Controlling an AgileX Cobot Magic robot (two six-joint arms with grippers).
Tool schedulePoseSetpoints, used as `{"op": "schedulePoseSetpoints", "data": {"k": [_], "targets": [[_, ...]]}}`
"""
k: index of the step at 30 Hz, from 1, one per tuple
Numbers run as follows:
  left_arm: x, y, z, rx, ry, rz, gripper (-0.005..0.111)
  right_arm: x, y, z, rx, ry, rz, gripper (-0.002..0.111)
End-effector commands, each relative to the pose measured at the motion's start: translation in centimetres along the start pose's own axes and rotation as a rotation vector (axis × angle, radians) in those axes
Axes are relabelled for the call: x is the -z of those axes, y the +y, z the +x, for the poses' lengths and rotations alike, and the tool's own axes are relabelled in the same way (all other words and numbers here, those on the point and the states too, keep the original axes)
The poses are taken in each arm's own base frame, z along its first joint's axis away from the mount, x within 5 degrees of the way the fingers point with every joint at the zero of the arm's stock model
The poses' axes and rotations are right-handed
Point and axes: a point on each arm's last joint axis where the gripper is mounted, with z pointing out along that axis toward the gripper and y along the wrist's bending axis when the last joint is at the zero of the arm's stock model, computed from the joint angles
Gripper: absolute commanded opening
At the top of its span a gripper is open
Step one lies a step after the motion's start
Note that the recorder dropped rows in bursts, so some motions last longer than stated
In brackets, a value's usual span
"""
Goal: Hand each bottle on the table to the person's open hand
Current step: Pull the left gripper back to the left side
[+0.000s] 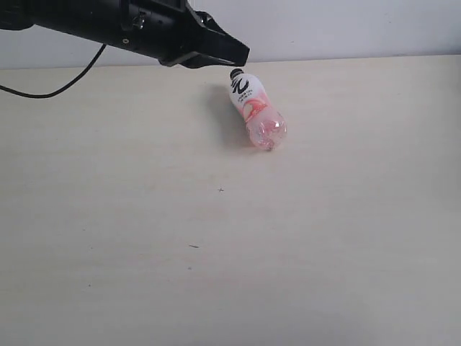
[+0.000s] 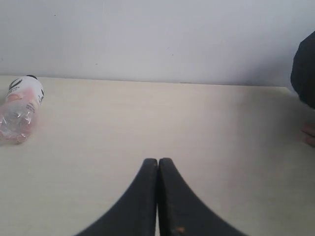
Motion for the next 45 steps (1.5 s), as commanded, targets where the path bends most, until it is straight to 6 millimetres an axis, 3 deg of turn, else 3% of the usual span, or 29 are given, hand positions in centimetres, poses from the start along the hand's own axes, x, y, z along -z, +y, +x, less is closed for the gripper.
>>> {"op": "schedulePoseSetpoints", "data": {"k": [1,10,15,21,26,30,36,45], "targets": [[0.8,2.0,0.3,-0.020,0.025,-0.145,0.001,0.0,0.0,0.0,0.000,-0.009,-0.002,0.000],[1.1,3.1,1.3,0.028,0.123,-0.271,0.001,0.0,0.0,0.0,0.000,-0.009,-0.002,0.000],[1.0,3.2,1.1,-0.040,0.118,-0.291,0.001,0.0,0.0,0.0,0.000,-0.009,-0.002,0.000],[1.3,3.8,0.2,-0.042,0.049,-0.368,0.001,0.0,0.0,0.0,0.000,-0.009,-0.002,0.000],[0.8,3.9,-1.4,0.014,0.023,-0.328,0.001,0.0,0.0,0.0,0.000,-0.009,-0.002,0.000],[0.6,4.1,-1.3,0.046,0.024,-0.329,0.001,0.0,0.0,0.0,0.000,-0.009,-0.002,0.000],[2.4,3.6,0.4,0.046,-0.006,-0.433,0.000,0.0,0.0,0.0,0.000,-0.009,-0.002,0.000],[7.0,0.8,6.9,0.128,-0.039,-0.612,0.000,0.0,0.0,0.0,0.000,-0.009,-0.002,0.000]]}}
